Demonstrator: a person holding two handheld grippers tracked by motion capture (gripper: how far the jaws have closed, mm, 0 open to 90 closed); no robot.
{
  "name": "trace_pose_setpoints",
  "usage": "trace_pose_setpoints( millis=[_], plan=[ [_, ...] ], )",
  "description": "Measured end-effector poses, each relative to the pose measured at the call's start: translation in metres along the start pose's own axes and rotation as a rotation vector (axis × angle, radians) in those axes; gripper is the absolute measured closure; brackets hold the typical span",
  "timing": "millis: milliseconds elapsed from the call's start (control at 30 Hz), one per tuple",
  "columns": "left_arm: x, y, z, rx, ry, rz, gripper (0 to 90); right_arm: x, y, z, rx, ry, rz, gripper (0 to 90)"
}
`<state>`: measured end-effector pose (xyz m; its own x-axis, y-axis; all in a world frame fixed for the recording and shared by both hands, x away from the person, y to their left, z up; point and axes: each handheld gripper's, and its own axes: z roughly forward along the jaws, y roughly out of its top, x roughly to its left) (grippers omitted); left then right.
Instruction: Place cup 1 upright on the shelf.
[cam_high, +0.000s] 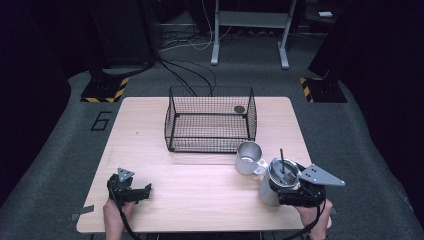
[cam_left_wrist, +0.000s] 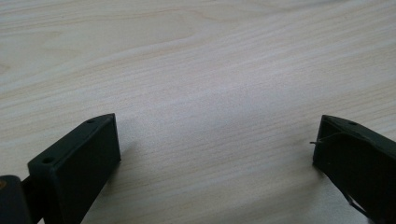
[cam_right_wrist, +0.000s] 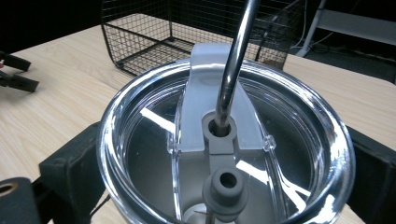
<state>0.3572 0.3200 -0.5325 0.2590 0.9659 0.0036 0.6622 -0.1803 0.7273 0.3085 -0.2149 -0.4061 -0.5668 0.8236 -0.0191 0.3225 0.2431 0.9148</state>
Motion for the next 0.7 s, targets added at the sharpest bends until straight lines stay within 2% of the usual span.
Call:
trace_pose_setpoints(
  millis=[700],
  plan=[
    [-0.001,0.0,0.0,-0.006,0.006,0.002,0.4,0.021,0.014,0.022,-0.003,0.106,-0.041,3.4]
  ],
)
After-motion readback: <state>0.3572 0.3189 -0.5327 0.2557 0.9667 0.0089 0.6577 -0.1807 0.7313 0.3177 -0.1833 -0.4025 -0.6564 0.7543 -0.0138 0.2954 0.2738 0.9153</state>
